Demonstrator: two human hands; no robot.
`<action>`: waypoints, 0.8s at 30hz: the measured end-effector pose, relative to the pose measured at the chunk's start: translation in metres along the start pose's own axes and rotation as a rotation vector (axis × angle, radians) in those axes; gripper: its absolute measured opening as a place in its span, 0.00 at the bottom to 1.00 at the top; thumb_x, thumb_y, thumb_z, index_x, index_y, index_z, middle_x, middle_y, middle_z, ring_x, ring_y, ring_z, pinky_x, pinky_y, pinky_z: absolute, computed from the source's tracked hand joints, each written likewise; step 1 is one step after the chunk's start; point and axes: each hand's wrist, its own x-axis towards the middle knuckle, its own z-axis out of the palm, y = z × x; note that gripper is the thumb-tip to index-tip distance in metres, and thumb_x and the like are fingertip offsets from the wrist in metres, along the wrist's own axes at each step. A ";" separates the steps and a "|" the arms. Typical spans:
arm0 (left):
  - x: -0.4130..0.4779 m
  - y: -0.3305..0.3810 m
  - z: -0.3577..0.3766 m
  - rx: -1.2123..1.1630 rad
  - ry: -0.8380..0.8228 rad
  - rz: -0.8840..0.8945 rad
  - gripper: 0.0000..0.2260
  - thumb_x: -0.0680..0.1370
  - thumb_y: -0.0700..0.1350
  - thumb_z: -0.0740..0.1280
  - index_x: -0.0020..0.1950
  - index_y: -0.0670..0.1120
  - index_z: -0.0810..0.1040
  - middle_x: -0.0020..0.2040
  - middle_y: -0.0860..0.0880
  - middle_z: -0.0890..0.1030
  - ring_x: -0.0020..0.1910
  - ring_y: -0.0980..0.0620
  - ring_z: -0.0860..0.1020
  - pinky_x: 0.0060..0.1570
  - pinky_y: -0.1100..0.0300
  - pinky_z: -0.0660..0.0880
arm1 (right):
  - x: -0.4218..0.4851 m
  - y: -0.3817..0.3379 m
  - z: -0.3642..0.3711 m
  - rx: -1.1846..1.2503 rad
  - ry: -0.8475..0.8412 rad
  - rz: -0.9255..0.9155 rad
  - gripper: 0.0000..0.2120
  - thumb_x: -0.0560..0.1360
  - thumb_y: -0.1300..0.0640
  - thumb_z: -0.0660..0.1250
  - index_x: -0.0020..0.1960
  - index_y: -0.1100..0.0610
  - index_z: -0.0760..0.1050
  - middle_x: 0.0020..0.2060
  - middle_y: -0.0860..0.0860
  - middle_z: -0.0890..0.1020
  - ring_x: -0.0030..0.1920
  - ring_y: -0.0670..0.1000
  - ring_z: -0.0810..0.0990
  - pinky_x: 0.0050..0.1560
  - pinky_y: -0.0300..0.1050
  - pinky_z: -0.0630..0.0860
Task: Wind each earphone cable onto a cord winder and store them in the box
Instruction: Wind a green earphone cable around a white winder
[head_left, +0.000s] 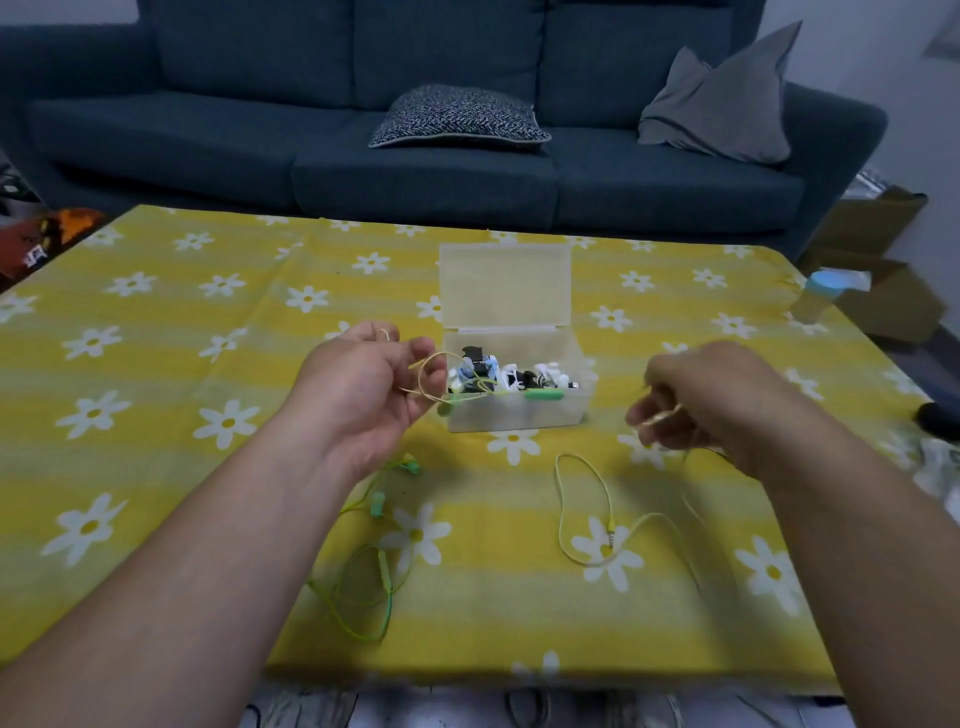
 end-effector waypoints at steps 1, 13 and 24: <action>-0.002 0.001 0.002 -0.003 -0.020 0.010 0.18 0.69 0.22 0.49 0.38 0.45 0.65 0.36 0.44 0.73 0.24 0.51 0.76 0.26 0.64 0.74 | 0.000 0.005 0.002 -0.163 -0.054 0.003 0.11 0.75 0.63 0.61 0.35 0.65 0.75 0.39 0.64 0.85 0.32 0.58 0.80 0.37 0.47 0.72; -0.010 -0.011 0.021 0.102 -0.165 -0.008 0.19 0.69 0.23 0.47 0.38 0.46 0.65 0.36 0.46 0.73 0.24 0.50 0.72 0.23 0.64 0.70 | -0.003 0.011 0.036 -0.613 -0.204 -0.355 0.32 0.67 0.62 0.71 0.70 0.49 0.70 0.64 0.49 0.76 0.58 0.50 0.78 0.58 0.48 0.77; -0.014 -0.009 0.027 0.066 -0.241 -0.012 0.18 0.69 0.24 0.47 0.38 0.46 0.65 0.37 0.46 0.72 0.26 0.52 0.72 0.22 0.64 0.68 | -0.015 -0.002 0.064 -0.487 -0.269 -0.664 0.04 0.76 0.55 0.70 0.45 0.53 0.84 0.34 0.46 0.79 0.34 0.43 0.73 0.40 0.42 0.68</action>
